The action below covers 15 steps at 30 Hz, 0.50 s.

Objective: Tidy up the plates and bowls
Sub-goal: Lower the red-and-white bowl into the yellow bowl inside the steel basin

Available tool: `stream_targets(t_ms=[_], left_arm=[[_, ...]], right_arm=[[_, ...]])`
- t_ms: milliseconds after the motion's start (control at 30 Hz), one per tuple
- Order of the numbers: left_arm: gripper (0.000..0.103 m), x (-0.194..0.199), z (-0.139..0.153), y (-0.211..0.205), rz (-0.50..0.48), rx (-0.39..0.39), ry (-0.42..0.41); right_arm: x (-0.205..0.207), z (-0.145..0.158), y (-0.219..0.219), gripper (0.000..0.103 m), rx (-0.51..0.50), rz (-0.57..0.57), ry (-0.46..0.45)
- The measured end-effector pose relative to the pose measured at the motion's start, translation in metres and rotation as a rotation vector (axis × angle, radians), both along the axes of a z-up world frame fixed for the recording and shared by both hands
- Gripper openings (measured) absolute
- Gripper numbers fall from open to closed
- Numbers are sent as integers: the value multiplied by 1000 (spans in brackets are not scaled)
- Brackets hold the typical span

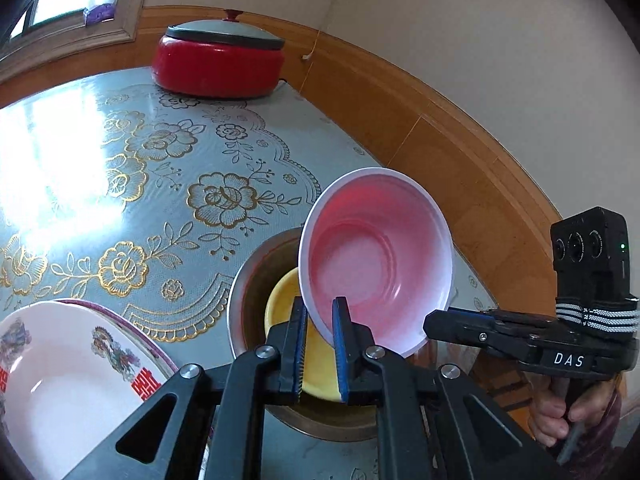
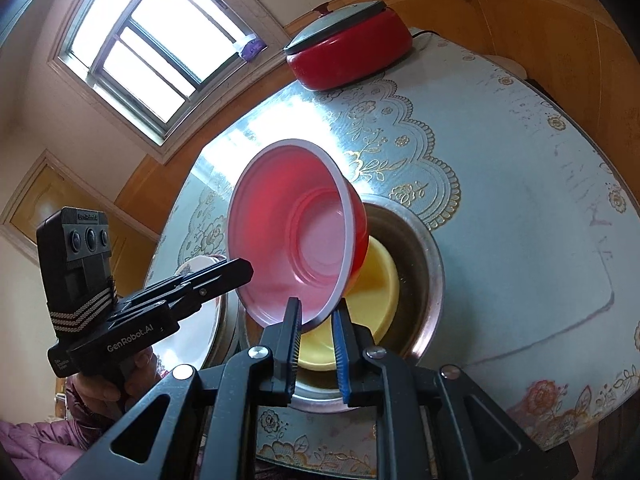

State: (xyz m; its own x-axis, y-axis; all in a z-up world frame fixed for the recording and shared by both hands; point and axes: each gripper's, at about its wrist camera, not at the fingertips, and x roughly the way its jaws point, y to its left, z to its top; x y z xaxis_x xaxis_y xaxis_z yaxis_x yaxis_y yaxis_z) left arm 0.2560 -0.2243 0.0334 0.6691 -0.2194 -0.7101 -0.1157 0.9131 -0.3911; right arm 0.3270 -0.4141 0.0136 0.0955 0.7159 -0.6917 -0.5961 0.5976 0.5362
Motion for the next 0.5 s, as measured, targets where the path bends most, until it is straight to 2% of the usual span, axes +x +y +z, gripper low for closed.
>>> stream_targets(t_ms=[267,367,433,500], left_arm=[[13,-13,-9,-1,2,-41,44],[13,-14,-14,-2,4,-26,66],[13,-12,-16,-4,-4,-24,76],[13,-11,-18,-6,-7,-19,87]], right_arm=[[-11,-9,3,16,-17,61,24],[-12,-16,5,16,-25,62,47],[-13,-21,6,22,-33,59,61],[-13,-23,5,22,-40,56,65]])
